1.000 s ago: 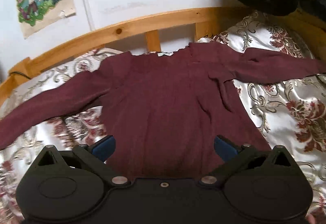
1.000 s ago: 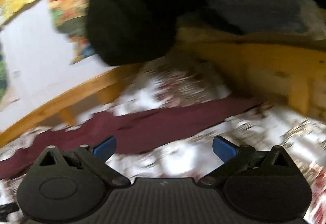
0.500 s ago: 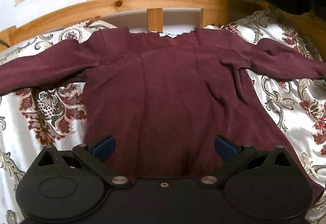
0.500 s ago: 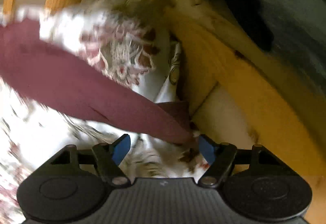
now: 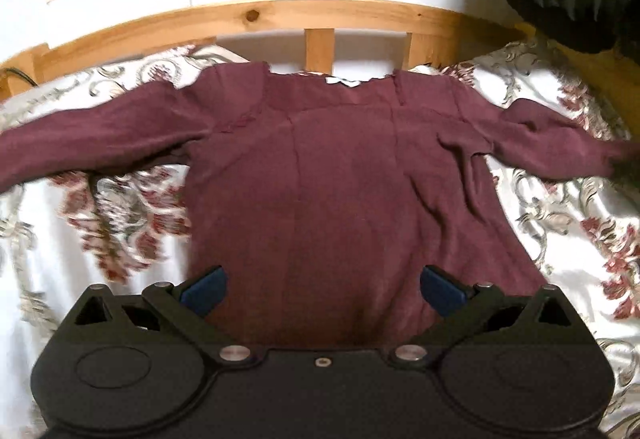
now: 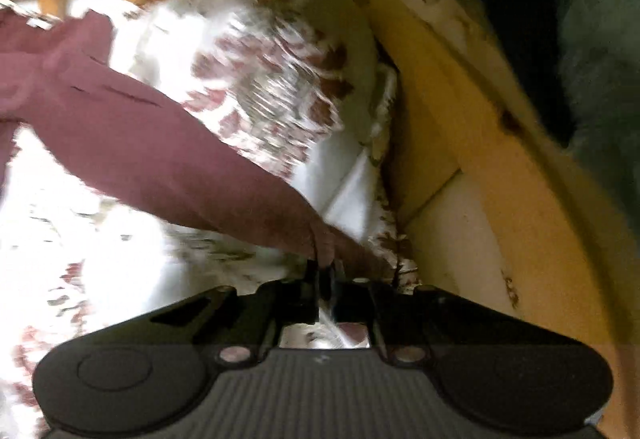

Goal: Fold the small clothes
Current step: 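Grasp the sleeve cuff nearest the right tool with the right gripper, then fold the held sleeve across the shirt back and open the right gripper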

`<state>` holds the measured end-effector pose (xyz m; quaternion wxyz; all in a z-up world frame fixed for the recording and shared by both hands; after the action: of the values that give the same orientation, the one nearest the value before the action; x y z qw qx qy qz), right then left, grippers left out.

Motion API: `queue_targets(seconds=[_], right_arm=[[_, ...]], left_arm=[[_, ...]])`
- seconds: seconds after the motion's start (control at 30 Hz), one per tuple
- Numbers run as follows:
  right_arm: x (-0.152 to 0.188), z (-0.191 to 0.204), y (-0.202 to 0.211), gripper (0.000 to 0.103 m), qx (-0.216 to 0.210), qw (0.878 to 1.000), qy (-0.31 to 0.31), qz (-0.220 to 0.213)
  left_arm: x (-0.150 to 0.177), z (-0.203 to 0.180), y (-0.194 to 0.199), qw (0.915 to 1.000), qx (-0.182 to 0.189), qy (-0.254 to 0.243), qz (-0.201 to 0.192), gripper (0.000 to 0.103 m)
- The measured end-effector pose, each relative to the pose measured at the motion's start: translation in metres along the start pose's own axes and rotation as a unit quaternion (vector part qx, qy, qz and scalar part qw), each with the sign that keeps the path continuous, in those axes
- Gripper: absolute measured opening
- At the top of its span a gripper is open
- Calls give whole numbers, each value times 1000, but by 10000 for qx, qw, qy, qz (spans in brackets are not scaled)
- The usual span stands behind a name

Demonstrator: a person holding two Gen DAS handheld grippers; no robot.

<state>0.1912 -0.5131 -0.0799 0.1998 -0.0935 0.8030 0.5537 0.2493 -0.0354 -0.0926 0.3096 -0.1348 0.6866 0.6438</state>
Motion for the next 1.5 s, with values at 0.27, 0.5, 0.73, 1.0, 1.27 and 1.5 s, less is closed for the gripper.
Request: queue_targets(seconds=[0.27,0.5,0.73,1.0,1.27,1.5], right_arm=[[-9,74,123,5,-2045,9787,-77,149],[-45,216,189,5,-2952,9526,701,-242],[-68,370,183,5,-3486,9252,1500,13],[-72,371,149,57,-4048,9053,1285,-71],[-49,272,71,75,-2992,9500,319,-830],[-86,231,16,75,-2586,9576,-267,-1244]], left_arm=[[11,23,23,9982,-28,125,582,102],[11,70,63,9952,288,755,548,102],[10,87,73,9802,1409,1261,585,102],[16,67,27,9756,1672,911,1090,102],[10,50,-16,9854,1036,658,1183,102],[9,62,-42,9881,641,674,1227,102]])
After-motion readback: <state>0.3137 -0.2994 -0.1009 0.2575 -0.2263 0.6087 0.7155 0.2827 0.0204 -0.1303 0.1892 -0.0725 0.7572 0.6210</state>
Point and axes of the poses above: each gripper's, at about its wrist camera, not at the fingertips, and y roughly against the way its jaws point, z to its left, x to its underside, the point moved 8 cm from there along -y, roughly the way its jaws point, and after that the axes turned 15 degrees about z, right-handed, at the moved point
